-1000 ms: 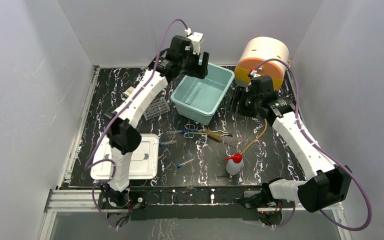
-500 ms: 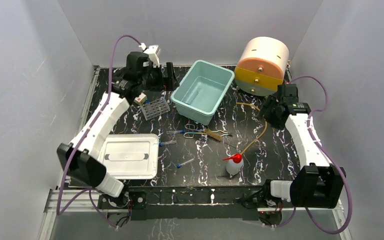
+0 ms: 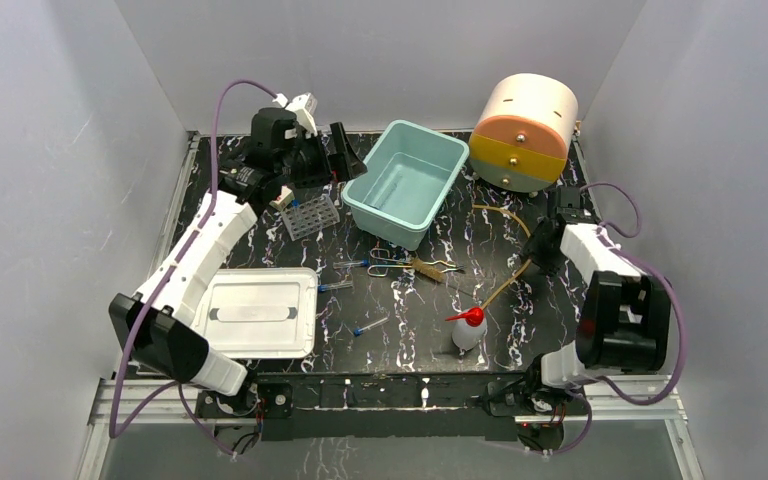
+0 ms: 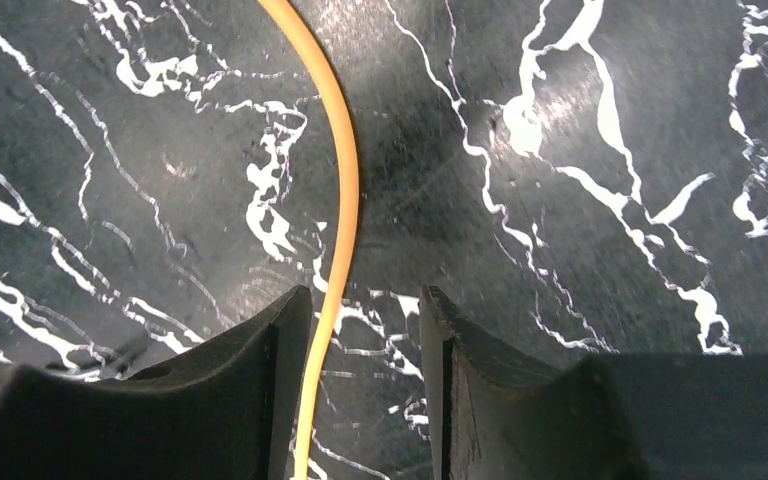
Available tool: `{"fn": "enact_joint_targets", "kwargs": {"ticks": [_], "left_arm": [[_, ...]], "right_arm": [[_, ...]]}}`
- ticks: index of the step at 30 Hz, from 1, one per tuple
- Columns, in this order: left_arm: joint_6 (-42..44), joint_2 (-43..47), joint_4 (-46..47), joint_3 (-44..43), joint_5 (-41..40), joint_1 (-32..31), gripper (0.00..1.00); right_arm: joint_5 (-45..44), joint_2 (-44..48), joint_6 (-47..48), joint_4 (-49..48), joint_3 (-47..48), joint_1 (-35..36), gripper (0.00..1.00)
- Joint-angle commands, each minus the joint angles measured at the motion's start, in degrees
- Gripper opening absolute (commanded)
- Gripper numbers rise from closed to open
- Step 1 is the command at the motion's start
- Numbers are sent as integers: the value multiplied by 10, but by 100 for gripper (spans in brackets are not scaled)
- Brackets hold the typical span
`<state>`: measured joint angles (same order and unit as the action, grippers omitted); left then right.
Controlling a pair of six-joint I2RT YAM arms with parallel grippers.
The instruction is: Organize the chemistry lab equipment
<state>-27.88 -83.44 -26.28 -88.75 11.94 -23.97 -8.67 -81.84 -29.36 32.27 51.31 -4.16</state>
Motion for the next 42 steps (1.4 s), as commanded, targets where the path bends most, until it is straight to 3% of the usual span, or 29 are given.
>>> {"fn": "enact_joint_targets", "kwargs": {"ticks": [1, 15, 18, 26, 27, 36, 42], "left_arm": [[-42, 0, -10, -10, 34, 1, 98], [-46, 2, -24, -2, 33, 1, 98], [-47, 0, -23, -2, 34, 1, 98], [-68, -30, -9, -4, 93, 1, 98], [-71, -31, -4, -3, 101, 1, 98], [-82, -46, 25, -4, 114, 1, 98], [-89, -54, 36, -14, 101, 1, 98]], "right_arm": [[-15, -48, 9, -64, 16, -2, 53], [-17, -139, 4, -83, 48, -3, 51], [-17, -145, 2, -90, 40, -2, 42], [-17, -157, 19, -82, 39, -2, 2], [-22, -153, 22, -78, 47, 0, 0], [-22, -69, 43, -1, 169, 32, 0], [34, 18, 52, -26, 179, 41, 0]]}}
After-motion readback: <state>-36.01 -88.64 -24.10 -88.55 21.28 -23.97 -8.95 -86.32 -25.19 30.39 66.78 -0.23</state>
